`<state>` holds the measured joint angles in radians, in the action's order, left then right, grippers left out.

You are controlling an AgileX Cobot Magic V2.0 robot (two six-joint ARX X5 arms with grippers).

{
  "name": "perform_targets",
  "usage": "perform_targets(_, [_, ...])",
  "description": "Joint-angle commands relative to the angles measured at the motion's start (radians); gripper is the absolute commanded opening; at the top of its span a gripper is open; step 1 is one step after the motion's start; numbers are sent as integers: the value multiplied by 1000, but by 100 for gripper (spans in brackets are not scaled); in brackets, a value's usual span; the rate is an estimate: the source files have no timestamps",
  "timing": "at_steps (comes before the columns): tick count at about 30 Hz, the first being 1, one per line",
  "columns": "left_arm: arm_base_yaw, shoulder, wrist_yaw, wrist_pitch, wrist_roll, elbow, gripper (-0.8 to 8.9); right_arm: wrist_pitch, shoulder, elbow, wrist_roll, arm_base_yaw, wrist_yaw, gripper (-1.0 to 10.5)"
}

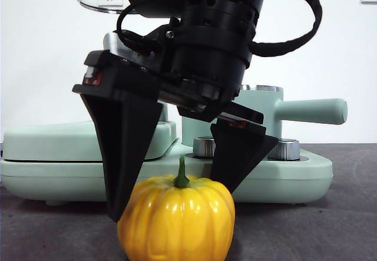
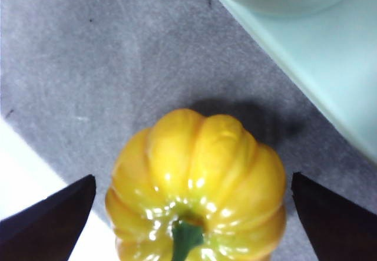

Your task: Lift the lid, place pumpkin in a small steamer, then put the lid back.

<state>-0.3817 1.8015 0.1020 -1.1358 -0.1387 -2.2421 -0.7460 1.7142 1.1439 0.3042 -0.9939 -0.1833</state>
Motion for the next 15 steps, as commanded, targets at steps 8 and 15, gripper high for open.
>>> perform_targets(8, [-4,2,0,20,6,-34,49,1,61,16,3,-13,-1,479])
perform_targets(15, [-4,2,0,21,10,-24,49,-10,74,16,-3,-13,-2,313])
